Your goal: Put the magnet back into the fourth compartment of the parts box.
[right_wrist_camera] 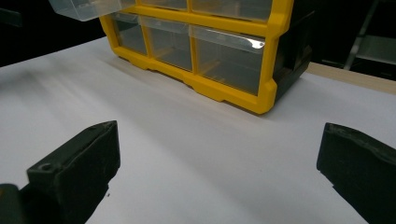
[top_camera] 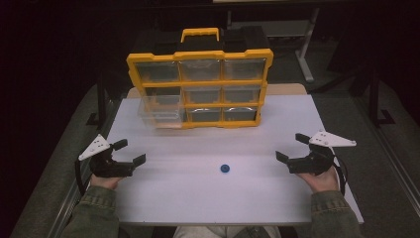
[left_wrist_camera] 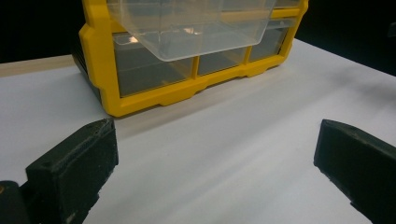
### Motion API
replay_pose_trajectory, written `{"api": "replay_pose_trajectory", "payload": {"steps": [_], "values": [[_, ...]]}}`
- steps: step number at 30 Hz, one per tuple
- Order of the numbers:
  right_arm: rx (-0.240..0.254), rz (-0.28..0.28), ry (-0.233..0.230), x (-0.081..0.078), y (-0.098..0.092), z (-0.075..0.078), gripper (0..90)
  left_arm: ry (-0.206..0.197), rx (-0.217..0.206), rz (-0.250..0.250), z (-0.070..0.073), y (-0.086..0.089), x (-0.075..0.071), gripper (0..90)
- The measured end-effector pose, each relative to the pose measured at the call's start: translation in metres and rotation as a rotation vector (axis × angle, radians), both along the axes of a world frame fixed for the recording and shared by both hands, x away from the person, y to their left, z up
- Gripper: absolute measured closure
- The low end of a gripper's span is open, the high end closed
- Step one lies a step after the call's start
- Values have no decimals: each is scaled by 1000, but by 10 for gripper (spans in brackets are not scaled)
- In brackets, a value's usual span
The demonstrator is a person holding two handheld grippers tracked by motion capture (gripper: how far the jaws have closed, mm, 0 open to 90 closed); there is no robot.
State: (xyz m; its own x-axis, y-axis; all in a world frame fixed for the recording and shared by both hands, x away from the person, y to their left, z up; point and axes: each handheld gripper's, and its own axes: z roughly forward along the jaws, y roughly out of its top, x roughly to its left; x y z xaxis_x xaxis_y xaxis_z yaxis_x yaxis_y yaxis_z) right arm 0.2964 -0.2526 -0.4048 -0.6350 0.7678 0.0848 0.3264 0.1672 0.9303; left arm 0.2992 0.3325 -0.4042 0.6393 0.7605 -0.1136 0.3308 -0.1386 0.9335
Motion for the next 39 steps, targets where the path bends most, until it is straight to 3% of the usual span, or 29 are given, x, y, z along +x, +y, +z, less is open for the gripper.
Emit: {"api": "replay_pose_trajectory", "payload": {"steps": [12,19,29,39], "values": [[-5,14,1,-3,4,0,0,1,17,-6,0,-2,0,0],[-33,37,30,-2,9,1,0,2,28,1,0,-3,-1,0],[-80,94,49,1,22,14,0,-2,15,13,0,-1,-1,0],[-93,132,64,7,31,19,0,-3,17,13,0,-1,0,0]]}}
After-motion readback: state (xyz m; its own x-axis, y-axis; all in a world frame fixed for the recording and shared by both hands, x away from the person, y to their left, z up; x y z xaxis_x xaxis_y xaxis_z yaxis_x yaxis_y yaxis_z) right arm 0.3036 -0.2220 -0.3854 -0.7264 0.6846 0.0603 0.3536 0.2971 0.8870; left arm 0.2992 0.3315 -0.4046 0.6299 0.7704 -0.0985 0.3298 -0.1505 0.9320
